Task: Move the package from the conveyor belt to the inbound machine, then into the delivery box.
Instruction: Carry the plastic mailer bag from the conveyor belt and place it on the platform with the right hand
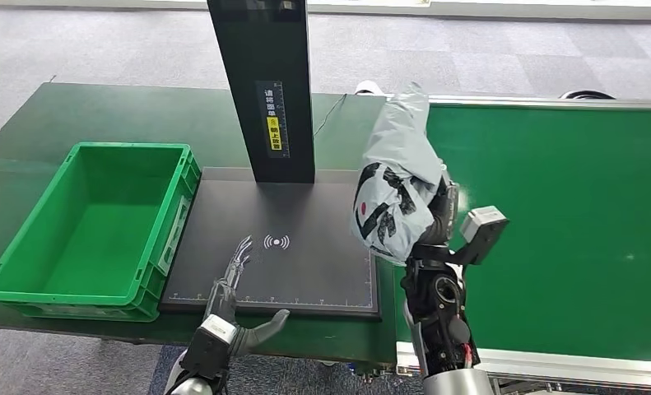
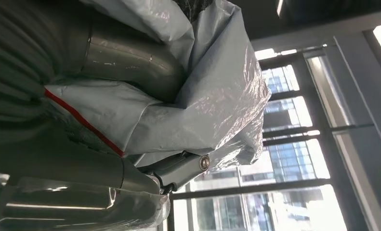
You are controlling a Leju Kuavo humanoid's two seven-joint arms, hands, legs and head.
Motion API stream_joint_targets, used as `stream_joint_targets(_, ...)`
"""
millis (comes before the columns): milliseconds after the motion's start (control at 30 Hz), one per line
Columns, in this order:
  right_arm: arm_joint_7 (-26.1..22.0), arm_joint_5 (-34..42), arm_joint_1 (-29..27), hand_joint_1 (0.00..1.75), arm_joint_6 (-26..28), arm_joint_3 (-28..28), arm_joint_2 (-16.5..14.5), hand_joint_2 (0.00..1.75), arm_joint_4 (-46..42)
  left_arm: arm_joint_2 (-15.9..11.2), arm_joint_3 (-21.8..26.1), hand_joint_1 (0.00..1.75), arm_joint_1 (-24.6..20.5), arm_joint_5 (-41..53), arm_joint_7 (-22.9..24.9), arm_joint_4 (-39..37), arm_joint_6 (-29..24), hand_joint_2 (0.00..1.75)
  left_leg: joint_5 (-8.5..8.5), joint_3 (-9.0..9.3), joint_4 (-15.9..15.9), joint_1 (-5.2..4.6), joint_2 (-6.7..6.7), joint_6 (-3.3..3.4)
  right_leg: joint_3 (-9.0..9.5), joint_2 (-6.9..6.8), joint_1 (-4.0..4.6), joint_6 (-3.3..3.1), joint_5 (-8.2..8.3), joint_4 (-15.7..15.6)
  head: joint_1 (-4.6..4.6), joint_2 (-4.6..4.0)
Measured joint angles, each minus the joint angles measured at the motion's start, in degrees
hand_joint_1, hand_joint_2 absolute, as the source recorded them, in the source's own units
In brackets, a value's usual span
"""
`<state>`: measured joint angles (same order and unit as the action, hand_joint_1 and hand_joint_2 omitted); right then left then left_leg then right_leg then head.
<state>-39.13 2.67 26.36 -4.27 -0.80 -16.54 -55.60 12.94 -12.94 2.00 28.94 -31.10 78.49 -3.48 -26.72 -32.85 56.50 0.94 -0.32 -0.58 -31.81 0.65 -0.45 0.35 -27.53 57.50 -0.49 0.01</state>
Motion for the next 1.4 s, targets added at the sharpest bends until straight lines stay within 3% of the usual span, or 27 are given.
stream_joint_targets(233,4.56,-0.46,7.52,1.75,3.03,-3.48,-1.79,1.75,18.94,0.07,-0.62,0.00,-0.44,0.01,0.21,-0.73,-0.14,1.75,0.00,-0.06,0.00,0.01,-0.05,-0.01,-0.06,-0.05,0.01,0.00,-0.01,0.01,-0.01,0.00)
stream_joint_targets(400,10.01,0.05,9.74,1.75,1.71,-3.82,-1.79,1.75,27.31,0.05,-0.67,0.00,-1.08,-0.10,0.36,-1.21,-0.28,1.75,0.00,-0.12,0.00,0.00,-0.07,-0.01,-0.11,-0.05,0.00,0.00,-0.01,0.00,0.01,-0.01)
stream_joint_targets(433,11.01,-0.08,10.13,1.43,1.37,-3.92,-1.79,1.75,28.48,0.04,-0.68,0.00,-1.32,-0.19,0.36,-1.42,-0.33,1.75,0.00,-0.11,0.01,0.00,-0.07,-0.01,-0.11,-0.05,-0.01,0.00,0.00,0.00,0.01,0.00)
stream_joint_targets(533,13.52,-1.38,11.08,0.12,0.66,-4.81,-1.84,1.75,31.07,0.04,-0.70,0.00,-1.78,-0.50,0.37,-1.99,-0.56,1.75,0.00,-0.10,0.01,0.00,-0.06,-0.01,-0.10,-0.05,0.00,0.00,0.00,0.00,0.00,0.00)
stream_joint_targets(567,14.05,-1.92,11.33,0.00,0.24,-5.26,-1.88,1.75,31.65,0.04,-0.70,0.00,-1.86,-0.56,0.37,-2.15,-0.63,1.75,0.00,-0.10,0.01,0.00,-0.05,-0.01,-0.10,-0.05,0.00,0.00,0.00,0.00,0.00,-0.01)
stream_joint_targets(700,13.24,-2.05,11.88,0.00,-4.74,-6.50,-2.05,1.75,32.83,-0.03,-0.70,0.00,-2.03,-0.85,0.27,-2.72,-0.66,1.75,0.01,-0.09,0.01,0.01,-0.05,-0.01,-0.11,-0.04,0.01,-0.01,0.00,0.00,0.00,0.01)
stream_joint_targets(933,4.34,1.12,12.35,0.00,-15.11,-6.67,-1.42,1.75,32.63,-0.67,-0.57,0.00,-2.15,-1.35,-0.92,-3.86,-0.45,1.75,0.00,-0.09,0.01,0.00,-0.05,-0.01,-0.11,-0.04,0.00,0.00,0.00,0.00,0.01,-0.01)
stream_joint_targets(1100,0.08,1.90,11.44,0.00,-18.94,-6.65,0.11,1.75,28.79,-1.11,-0.30,0.00,-2.02,-1.38,-1.11,-4.06,-0.32,1.75,0.00,-0.09,0.02,0.00,-0.06,-0.01,-0.10,-0.05,-0.01,0.00,0.01,0.00,0.00,-0.01)
stream_joint_targets(1300,-0.85,0.02,4.16,0.00,-19.51,-6.68,1.86,1.75,16.72,-1.52,0.76,0.00,0.42,-1.21,-1.00,-2.22,-1.71,1.75,-0.01,-0.09,0.01,0.00,-0.06,-0.01,-0.12,-0.05,0.00,-0.01,-0.01,0.00,0.01,-0.01)
stream_joint_targets(1400,-0.88,-0.89,-1.99,0.00,-18.41,-6.73,2.50,1.75,8.67,-1.55,1.67,0.00,2.44,2.79,0.22,0.05,-8.01,1.75,-0.05,-0.10,0.01,0.01,-0.07,-0.02,-0.13,-0.05,0.00,-0.01,-0.04,0.00,0.01,-0.01)
